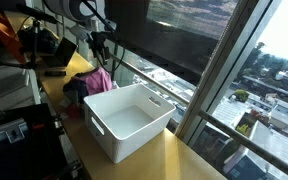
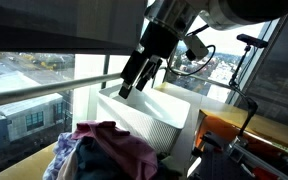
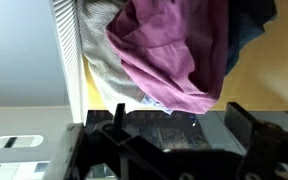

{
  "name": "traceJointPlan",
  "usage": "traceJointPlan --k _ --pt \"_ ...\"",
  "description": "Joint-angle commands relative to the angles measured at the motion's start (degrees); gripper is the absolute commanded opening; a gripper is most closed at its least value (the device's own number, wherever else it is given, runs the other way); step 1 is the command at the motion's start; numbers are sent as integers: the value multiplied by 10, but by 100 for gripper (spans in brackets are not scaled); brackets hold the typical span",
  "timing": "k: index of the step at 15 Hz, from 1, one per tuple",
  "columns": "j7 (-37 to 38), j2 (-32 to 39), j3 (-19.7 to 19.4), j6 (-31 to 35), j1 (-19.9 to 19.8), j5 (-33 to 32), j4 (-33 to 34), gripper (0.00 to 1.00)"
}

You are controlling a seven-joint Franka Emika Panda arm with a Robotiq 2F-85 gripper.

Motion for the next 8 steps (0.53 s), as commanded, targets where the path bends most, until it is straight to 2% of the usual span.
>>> traceJointPlan --k 1,7,8 --pt "-1 0 1 -1 -1 1 0 100" --pt "-1 0 1 -1 -1 1 0 100" --pt "7 -15 -1 5 3 -15 -15 100"
